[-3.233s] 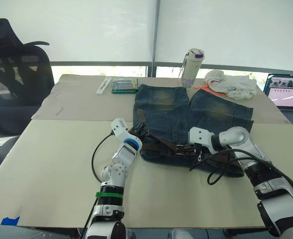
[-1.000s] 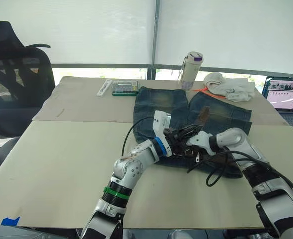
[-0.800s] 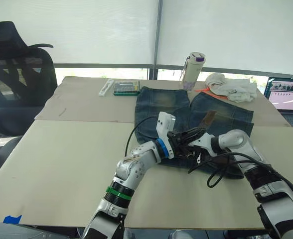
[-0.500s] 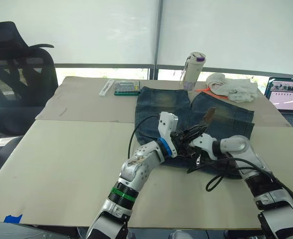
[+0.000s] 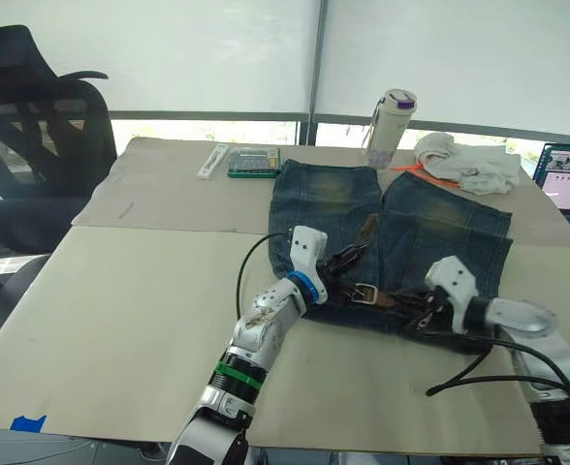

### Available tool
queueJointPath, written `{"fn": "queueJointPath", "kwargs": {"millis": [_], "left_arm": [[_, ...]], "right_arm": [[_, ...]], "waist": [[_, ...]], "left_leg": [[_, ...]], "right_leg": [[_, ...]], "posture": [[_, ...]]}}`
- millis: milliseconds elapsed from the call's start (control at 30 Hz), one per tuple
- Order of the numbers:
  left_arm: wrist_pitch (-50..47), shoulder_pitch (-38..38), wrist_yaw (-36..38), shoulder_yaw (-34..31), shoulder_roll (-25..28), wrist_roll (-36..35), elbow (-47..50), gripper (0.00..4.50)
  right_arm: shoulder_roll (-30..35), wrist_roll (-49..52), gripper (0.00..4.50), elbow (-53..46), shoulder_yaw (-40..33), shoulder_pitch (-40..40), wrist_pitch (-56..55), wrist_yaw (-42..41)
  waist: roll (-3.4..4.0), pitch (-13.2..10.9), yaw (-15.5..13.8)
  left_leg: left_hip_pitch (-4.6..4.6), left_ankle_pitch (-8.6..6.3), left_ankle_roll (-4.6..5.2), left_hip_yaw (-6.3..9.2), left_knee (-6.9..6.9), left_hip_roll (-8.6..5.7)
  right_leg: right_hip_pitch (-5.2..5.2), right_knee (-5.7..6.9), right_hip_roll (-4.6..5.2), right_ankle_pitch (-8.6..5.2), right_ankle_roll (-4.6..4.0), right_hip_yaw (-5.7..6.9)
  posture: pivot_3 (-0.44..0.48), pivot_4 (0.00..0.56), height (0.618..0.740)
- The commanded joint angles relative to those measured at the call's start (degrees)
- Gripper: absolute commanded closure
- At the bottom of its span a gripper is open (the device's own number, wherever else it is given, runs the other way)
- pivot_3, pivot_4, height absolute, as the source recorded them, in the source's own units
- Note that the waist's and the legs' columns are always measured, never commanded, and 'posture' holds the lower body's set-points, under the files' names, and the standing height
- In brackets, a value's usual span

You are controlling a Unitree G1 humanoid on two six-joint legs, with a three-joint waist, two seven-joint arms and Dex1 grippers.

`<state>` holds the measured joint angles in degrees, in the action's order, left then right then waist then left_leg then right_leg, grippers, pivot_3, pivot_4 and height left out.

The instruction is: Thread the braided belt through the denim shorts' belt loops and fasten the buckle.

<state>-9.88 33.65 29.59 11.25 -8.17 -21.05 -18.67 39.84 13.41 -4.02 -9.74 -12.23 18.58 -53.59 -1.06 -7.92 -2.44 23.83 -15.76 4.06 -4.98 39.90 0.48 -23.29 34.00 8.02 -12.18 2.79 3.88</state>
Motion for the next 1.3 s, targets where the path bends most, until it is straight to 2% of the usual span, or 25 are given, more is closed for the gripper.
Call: {"fn": "queueJointPath", "kwargs": {"millis": [33, 200, 333, 467, 533, 633, 700, 867, 967, 1167, 1300], "left_arm": [[3.70, 2.24, 1.30, 1.96, -2.06, 3.06, -0.48, 4.50], [8.85, 1.78, 1.75, 4.90, -1.15, 8.85, -2.77, 4.50], [14.88, 2.37, -0.75, 6.76, -0.33, 15.22, -5.30, 4.50], [21.49, 3.29, -3.86, 8.28, 0.59, 21.49, -8.19, 4.50], [23.65, 3.68, -4.61, 8.79, 0.87, 23.36, -9.40, 4.50], [26.57, 3.74, -4.95, 9.41, 0.94, 25.40, -10.60, 4.50], [27.06, 3.69, -4.91, 9.02, 0.66, 25.51, -11.07, 4.50], [27.38, 3.53, -4.49, 8.31, 0.41, 25.17, -11.72, 4.50], [27.66, 2.98, -2.98, 7.55, 0.26, 23.45, -11.41, 3.45], [28.65, 2.02, -3.40, 5.72, 0.36, 22.06, -9.76, 1.38], [28.14, 1.61, 3.10, 3.40, 4.93, 17.83, -5.82, 0.05]], "right_arm": [[0.00, 5.28, 4.20, -5.66, -5.94, 0.35, 5.51, 3.88], [-6.13, 16.47, 2.52, -13.29, -11.82, -0.07, 18.97, 13.17], [-16.73, 29.17, 1.22, -18.96, -16.21, -3.69, 32.93, 28.69], [-25.06, 41.75, 1.22, -20.50, -20.91, -8.32, 40.53, 43.24], [-26.35, 46.26, 1.22, -20.81, -21.96, -9.56, 42.51, 47.98], [-26.19, 47.82, 1.22, -20.46, -21.23, -9.83, 44.17, 53.43], [-25.74, 48.51, 1.75, -19.83, -21.01, -9.92, 43.92, 55.40], [-25.00, 51.57, 3.46, -19.14, -20.60, -10.02, 43.34, 58.32], [-24.35, 52.84, 4.45, -18.91, -20.44, -9.59, 43.04, 59.53], [-20.50, 52.78, 4.50, -17.08, -21.07, -8.01, 42.17, 59.94], [-11.69, 45.30, 4.50, -13.42, -20.89, -4.80, 39.39, 54.88]], "waist": [[0.00, -0.01, 0.01], [0.00, -0.01, 0.02], [0.04, -0.01, 0.23], [0.12, -0.04, 0.11], [0.15, -0.04, 0.02], [0.16, -0.03, 0.06], [0.17, -0.04, 0.17], [0.17, -0.04, 0.42], [0.17, -0.04, 0.47], [0.17, -0.03, 0.47], [0.17, -0.04, 0.37]], "left_leg": [[0.00, -0.04, 0.07, 0.01, 0.00, 0.00], [-0.02, -0.16, 0.36, 0.07, 0.04, 0.04], [-0.03, -0.14, 0.34, 0.07, 0.03, 0.13], [-0.01, -0.12, 0.32, 0.06, 0.03, 0.15], [0.02, -0.11, 0.33, 0.06, 0.03, 0.15], [0.04, -0.15, 0.40, 0.00, 0.02, 0.12], [0.06, -0.17, 0.45, -0.07, 0.01, 0.09], [0.09, -0.15, 0.46, -0.12, 0.02, 0.06], [0.09, -0.09, 0.45, -0.09, 0.03, 0.13], [0.08, -0.05, 0.41, -0.07, 0.04, 0.20], [0.08, -0.05, 0.42, -0.09, 0.04, 0.19]], "right_leg": [[0.00, 0.02, 0.00, 0.00, 0.00, 0.01], [0.00, 0.09, -0.06, 0.03, -0.04, 0.03], [-0.01, 0.11, -0.11, 0.06, -0.08, 0.02], [-0.08, 0.15, -0.11, 0.10, -0.13, 0.01], [-0.12, 0.17, -0.10, 0.10, -0.12, 0.02], [-0.11, 0.14, -0.10, 0.11, -0.10, 0.03], [-0.13, 0.14, -0.10, 0.11, -0.08, 0.03], [-0.14, 0.14, -0.16, 0.13, -0.01, 0.02], [-0.14, 0.17, -0.26, 0.13, -0.02, 0.01], [-0.14, 0.20, -0.36, 0.14, -0.04, -0.04], [-0.14, 0.19, -0.36, 0.14, -0.03, -0.05]], "posture": [[0.000, 0.150, 0.737], [0.000, 0.150, 0.737], [0.000, 0.150, 0.737], [0.000, 0.150, 0.737], [0.000, 0.150, 0.737], [0.000, 0.150, 0.737], [0.000, 0.150, 0.737], [0.000, 0.150, 0.737], [0.000, 0.150, 0.737], [0.000, 0.150, 0.737], [0.000, 0.150, 0.737]]}}
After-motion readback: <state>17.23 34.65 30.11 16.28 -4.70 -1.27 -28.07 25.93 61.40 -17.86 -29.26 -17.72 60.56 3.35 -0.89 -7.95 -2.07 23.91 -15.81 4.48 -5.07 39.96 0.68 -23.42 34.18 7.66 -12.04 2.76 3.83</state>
